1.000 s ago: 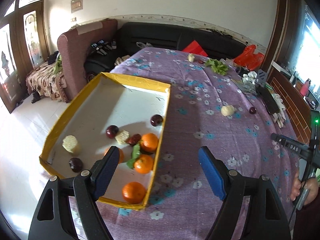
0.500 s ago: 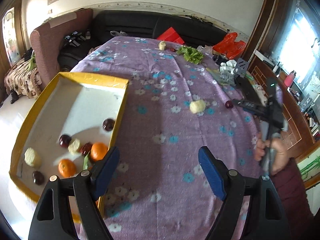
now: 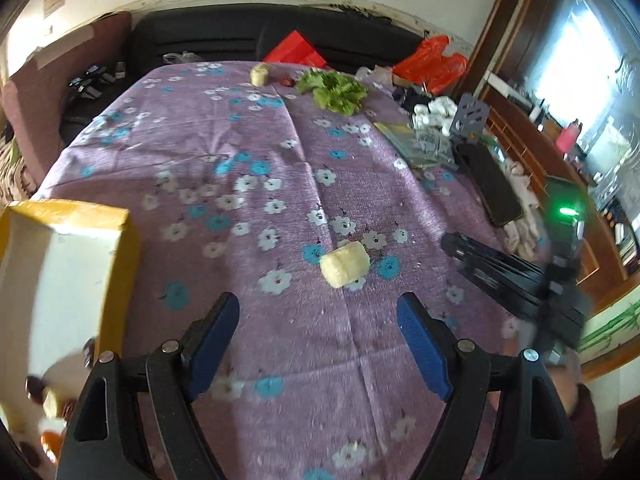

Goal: Organize fruits
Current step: 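Grasp the last plum with the right tool while the left tool grasps the cream cube, then carry plum and cream cube into the yellow tray and release them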

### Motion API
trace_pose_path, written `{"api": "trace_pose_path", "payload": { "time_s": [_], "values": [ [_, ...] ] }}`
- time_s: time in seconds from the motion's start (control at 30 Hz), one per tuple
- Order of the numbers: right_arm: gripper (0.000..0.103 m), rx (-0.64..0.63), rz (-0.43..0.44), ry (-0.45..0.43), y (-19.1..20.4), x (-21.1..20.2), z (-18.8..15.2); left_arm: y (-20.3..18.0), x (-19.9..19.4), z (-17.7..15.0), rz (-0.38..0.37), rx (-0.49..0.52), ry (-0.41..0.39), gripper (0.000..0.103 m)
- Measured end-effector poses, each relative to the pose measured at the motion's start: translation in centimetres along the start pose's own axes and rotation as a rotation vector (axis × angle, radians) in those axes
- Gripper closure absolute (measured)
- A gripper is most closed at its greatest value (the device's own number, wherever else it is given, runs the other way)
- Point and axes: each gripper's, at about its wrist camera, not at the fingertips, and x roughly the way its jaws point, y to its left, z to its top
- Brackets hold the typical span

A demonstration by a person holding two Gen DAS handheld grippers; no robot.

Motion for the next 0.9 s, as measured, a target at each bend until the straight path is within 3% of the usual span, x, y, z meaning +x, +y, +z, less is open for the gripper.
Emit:
{"api": "trace_pose_path", "payload": {
  "time_s": [0.13,0.3,0.33,0.37,0.4,0.47,0.63,0.77,0.9],
  "values": [
    [0.073,0.058,0.097,-0.01,-0.7,-2.4,-1.9,-1.5,4.3,1.2,0.023,0.049,0.023,0.023],
    [0.073,0.084,0.137,-0.037,-1.2,-2.8,-2.4,-3.1,8.0,1.9,0.096,0.113,0.037,0.023],
    [0.073,0.087,0.144,-0.03,-1.4,-2.6,-2.4,-3.5,8.4,1.8,0.116,0.134,0.037,0.028],
    [0.073,0.088,0.149,-0.024,-1.4,-2.3,-2.3,-3.7,8.6,1.6,0.139,0.152,0.033,0.054],
    [0.072,0.087,0.153,-0.017,-1.5,-2.1,-2.4,-3.7,8.8,1.4,0.105,0.152,0.042,0.064],
    [0.072,0.081,0.153,-0.009,-1.4,-1.8,-2.5,-3.9,8.5,1.1,0.132,0.147,0.029,0.063],
    [0.072,0.054,0.155,-0.025,-0.8,-2.1,-2.6,-3.2,5.5,0.0,0.111,0.109,-0.004,0.063],
    [0.073,0.008,0.163,-0.055,0.4,-3.0,-2.8,-1.0,-0.6,-1.2,0.083,0.051,-0.076,0.063],
    [0.073,-0.054,0.142,-0.069,2.4,-3.7,-3.3,3.7,-7.2,-3.1,0.099,-0.034,-0.142,0.063]
  ]
}}
